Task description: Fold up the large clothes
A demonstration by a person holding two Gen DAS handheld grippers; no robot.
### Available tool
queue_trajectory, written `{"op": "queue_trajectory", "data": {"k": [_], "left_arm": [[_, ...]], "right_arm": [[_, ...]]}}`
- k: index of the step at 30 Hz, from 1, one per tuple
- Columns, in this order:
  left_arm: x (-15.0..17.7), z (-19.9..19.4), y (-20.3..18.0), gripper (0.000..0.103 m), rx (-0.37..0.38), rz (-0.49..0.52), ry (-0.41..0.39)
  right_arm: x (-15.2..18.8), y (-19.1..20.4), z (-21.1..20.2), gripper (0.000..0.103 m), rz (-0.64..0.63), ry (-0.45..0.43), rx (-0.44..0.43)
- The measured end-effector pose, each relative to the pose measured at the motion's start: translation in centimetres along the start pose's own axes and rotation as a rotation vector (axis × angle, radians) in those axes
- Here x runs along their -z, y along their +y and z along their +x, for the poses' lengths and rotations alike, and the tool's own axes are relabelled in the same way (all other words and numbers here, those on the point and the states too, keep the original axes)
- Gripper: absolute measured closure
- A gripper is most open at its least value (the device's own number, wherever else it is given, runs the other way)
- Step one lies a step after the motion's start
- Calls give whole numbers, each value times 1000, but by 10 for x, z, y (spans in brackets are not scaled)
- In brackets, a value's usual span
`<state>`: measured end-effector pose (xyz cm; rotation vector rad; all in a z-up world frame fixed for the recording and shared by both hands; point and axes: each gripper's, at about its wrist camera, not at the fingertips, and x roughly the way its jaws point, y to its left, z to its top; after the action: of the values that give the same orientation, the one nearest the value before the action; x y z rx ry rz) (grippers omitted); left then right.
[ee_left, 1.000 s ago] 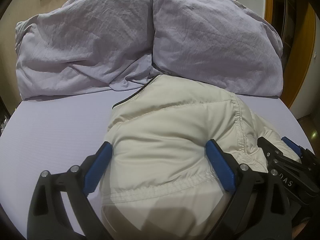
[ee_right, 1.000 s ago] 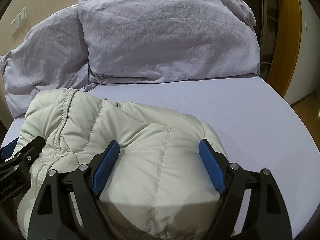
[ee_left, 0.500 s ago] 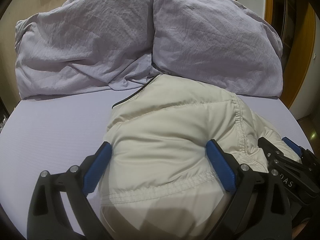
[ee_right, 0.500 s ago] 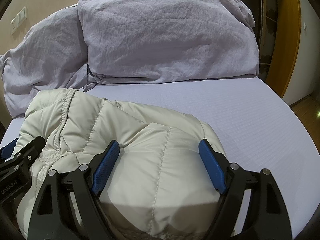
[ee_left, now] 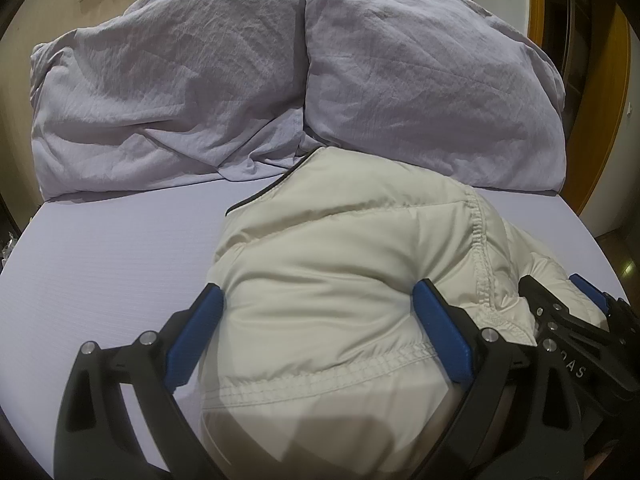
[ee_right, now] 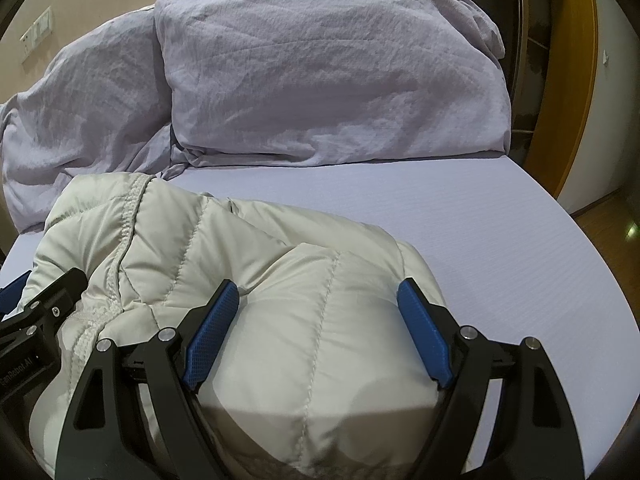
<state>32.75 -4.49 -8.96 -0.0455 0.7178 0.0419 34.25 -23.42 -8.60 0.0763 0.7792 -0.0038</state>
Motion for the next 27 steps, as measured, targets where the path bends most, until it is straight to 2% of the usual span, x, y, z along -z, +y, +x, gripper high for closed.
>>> {"op": "queue_trajectory", "data": {"k": [17, 27], "left_arm": [[0, 0, 0, 7, 0, -1, 2], [0, -9, -3, 7, 6, 12, 7]], "right_arm": [[0, 0, 1, 20, -2, -2, -2], [5, -8, -6, 21, 10, 21, -32]]}}
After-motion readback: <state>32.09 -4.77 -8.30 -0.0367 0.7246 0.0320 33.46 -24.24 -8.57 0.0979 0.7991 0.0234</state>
